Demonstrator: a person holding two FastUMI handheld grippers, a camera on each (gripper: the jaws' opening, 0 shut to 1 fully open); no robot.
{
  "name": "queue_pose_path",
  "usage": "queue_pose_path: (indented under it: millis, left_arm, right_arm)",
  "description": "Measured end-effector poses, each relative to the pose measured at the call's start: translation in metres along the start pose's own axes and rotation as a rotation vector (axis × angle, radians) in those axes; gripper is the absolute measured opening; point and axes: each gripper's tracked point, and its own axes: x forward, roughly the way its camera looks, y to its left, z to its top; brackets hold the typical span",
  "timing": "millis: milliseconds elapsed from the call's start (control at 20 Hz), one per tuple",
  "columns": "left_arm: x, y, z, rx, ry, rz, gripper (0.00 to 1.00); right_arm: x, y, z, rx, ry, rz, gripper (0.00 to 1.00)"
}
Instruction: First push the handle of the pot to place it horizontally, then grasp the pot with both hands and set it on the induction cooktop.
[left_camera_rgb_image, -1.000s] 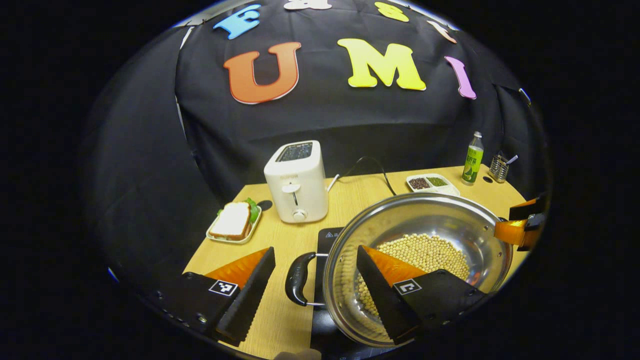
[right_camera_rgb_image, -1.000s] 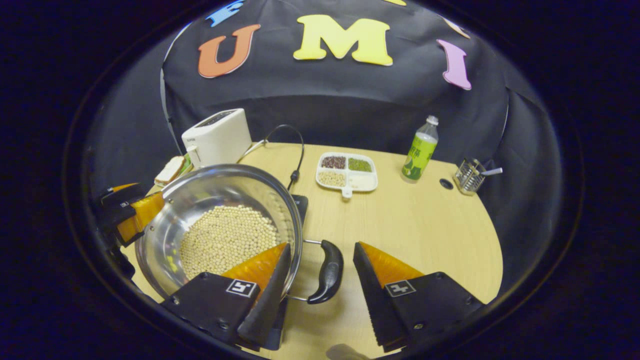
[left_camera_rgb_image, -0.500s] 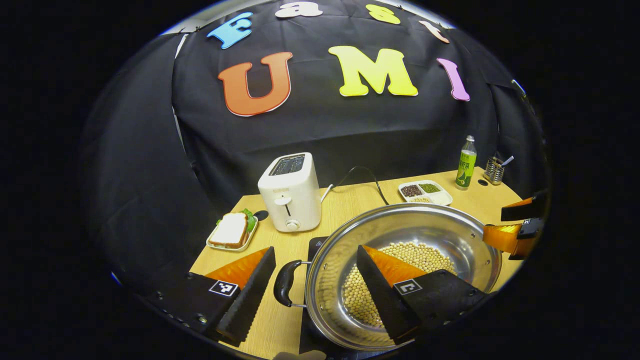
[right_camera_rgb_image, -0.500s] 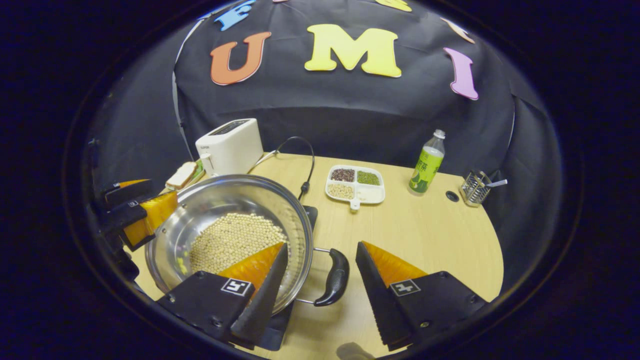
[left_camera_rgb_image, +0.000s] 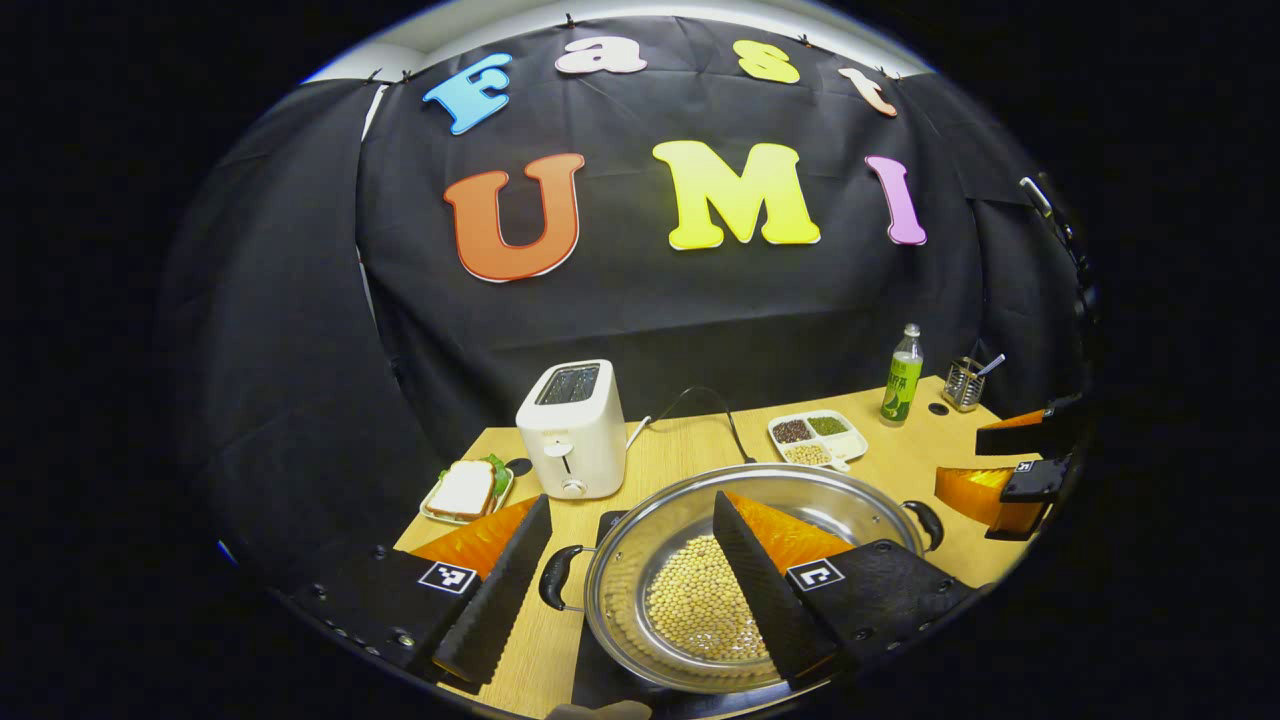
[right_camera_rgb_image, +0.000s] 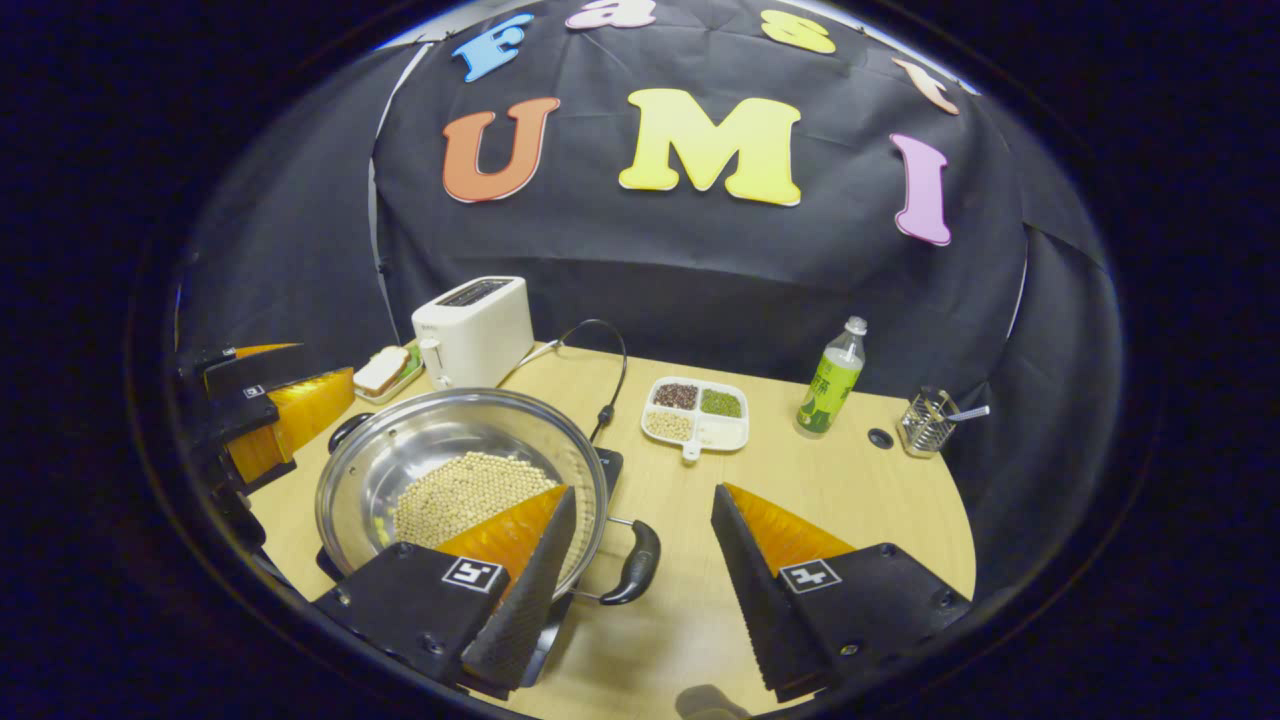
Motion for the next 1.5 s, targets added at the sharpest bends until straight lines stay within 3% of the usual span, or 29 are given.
queue_pose_path:
  millis: [450,650,950,1150,1500]
  left_arm:
    - [-0.096,-0.053,0.087,-0.024,-0.153,0.011,0.96]
    - [-0.152,-0.092,0.14,-0.037,-0.251,-0.013,0.96]
    - [-0.219,-0.152,0.198,-0.082,-0.342,-0.051,0.96]
    - [-0.24,-0.189,0.219,-0.116,-0.37,-0.086,0.96]
    - [-0.25,-0.211,0.224,-0.101,-0.369,-0.047,0.96]
  right_arm:
    - [-0.114,-0.065,0.057,-0.01,-0.201,0.007,0.87]
    - [-0.182,-0.113,0.093,0.015,-0.321,-0.022,0.98]
    - [-0.272,-0.196,0.116,0.111,-0.451,-0.085,0.98]
    - [-0.306,-0.242,0.12,0.16,-0.497,-0.136,0.99]
    - [-0.333,-0.278,0.115,0.184,-0.515,-0.161,0.99]
